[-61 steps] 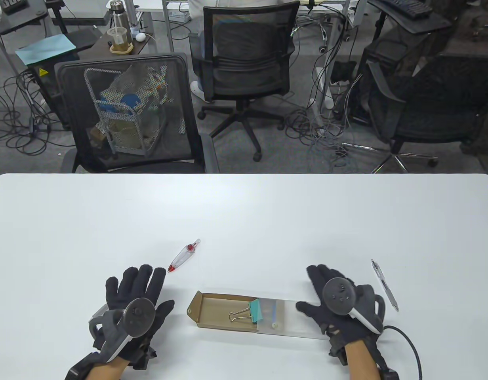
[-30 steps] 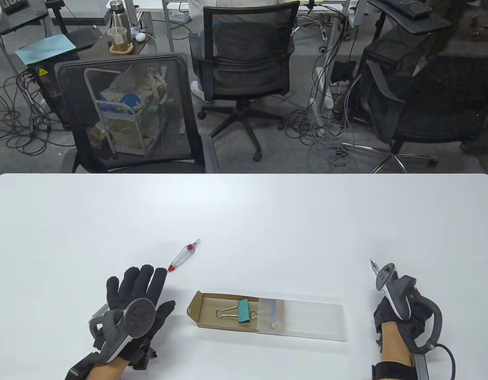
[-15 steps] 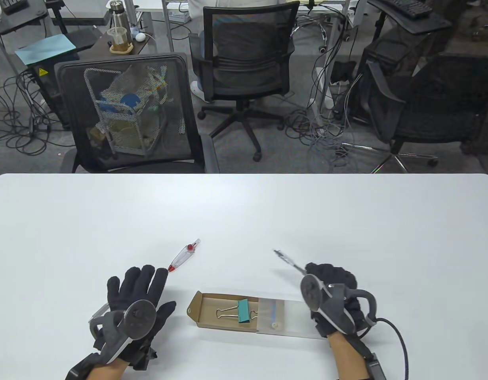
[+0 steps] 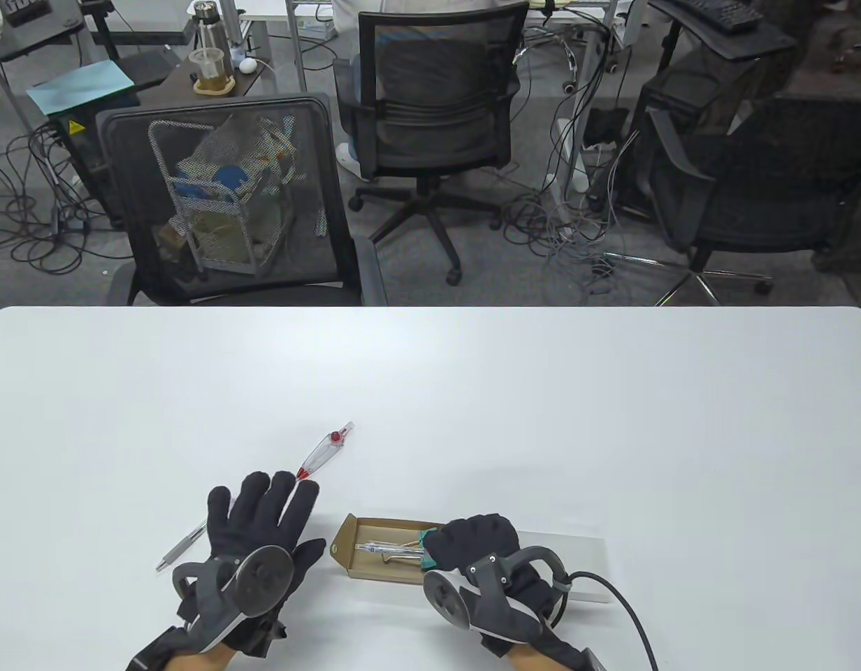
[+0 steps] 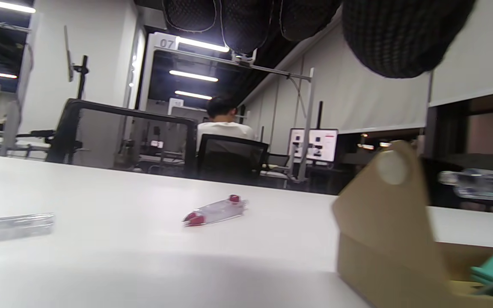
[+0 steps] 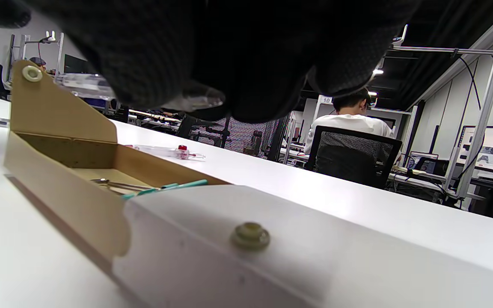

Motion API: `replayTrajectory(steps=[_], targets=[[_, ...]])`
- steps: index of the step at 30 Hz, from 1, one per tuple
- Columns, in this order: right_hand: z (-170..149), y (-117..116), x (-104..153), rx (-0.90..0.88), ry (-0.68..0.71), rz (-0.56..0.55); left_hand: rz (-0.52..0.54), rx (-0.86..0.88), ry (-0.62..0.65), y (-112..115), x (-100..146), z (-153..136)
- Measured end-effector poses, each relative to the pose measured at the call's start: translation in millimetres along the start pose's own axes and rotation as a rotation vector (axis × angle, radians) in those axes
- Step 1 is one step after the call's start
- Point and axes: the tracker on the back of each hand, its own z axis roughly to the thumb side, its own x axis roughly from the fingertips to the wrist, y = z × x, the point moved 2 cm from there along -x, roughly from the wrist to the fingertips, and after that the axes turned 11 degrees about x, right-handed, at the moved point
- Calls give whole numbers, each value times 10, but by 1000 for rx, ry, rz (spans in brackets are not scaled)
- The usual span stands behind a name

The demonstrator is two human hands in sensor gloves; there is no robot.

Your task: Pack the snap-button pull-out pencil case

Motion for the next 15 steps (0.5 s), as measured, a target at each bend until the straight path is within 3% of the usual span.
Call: replayTrajectory(steps=[8,15], targets=[[11,4,22,-18,24,-11,-90,-151,198,297,-2,569],[1,-23,37,-32,48,7,-91,-232,260,503,4,729]])
